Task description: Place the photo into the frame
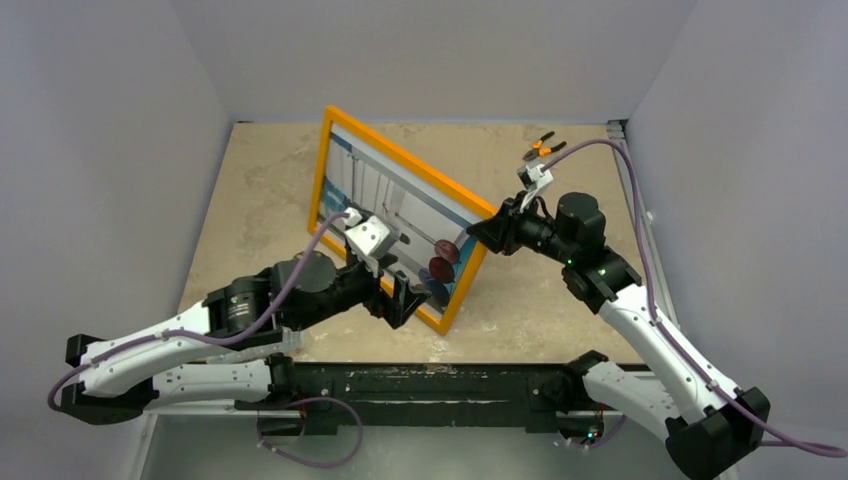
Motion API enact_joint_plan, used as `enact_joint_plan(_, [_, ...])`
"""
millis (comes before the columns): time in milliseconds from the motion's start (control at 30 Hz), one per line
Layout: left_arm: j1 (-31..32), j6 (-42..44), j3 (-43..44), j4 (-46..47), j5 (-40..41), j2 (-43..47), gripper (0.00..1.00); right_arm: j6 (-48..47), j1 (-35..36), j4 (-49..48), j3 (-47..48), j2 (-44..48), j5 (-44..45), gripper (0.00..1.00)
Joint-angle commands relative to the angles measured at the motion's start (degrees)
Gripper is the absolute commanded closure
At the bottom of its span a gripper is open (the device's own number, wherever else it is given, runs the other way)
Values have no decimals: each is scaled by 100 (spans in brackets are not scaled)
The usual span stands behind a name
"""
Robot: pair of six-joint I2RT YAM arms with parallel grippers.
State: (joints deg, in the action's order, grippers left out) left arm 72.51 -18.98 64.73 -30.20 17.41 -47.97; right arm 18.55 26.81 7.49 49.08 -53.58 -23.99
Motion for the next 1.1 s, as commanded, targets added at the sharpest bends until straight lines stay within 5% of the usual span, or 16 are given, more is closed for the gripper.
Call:
enact_joint_plan(0, [14,-885,-423,201,76,-177,9,508,-252,189,-71,164,818,100])
enact_joint_plan(367, [0,-2093,-1312,626,-168,-960,10,491,-1292,463,-1095,-60,730,100])
enact_joint_plan(833, [-279,-2179,-1812,1521,-556,-2155,11,491,-1827,73,-1355,-2050,1064,42])
enact_joint_plan(1067, [-661,-2015,-1809,1878,-977,-3142,11,625,-2194,-282,-1412,-2526,680,37])
